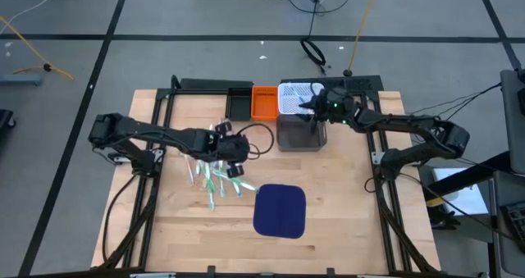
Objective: Pick & Place Toothbrushes
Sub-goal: Put the blue toothbrush into the white basket
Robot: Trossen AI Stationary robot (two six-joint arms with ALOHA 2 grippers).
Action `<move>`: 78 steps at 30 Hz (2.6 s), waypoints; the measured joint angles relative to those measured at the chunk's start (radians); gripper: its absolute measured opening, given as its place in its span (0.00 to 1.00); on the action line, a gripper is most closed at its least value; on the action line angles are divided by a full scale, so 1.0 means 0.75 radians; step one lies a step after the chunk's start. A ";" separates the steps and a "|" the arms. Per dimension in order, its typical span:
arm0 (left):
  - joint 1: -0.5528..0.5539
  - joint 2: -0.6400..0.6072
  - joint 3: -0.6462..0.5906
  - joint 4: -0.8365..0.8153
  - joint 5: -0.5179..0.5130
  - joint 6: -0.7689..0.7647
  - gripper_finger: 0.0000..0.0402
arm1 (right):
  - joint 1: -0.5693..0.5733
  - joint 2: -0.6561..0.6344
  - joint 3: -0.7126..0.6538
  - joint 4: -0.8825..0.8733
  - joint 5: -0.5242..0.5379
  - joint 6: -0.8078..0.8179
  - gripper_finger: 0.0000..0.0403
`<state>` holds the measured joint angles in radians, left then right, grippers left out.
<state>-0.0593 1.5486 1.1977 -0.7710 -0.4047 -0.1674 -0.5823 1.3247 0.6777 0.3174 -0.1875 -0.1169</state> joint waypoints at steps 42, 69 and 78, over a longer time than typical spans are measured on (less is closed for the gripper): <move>0.140 0.170 -0.339 0.239 0.249 0.500 0.31 | 0.264 -0.001 -0.001 0.008 0.005 -0.002 0.43; 0.072 0.166 0.096 0.005 0.014 0.275 0.00 | 0.264 -0.001 -0.001 -0.001 0.005 -0.001 0.41; 0.061 0.120 0.225 0.100 -0.009 0.248 0.00 | 0.273 -0.001 -0.001 0.010 0.001 0.014 0.41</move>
<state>-0.0138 1.6385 1.3661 -0.6957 -0.4114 0.0186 -0.3777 1.3239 0.6769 0.3253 -0.1866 -0.1068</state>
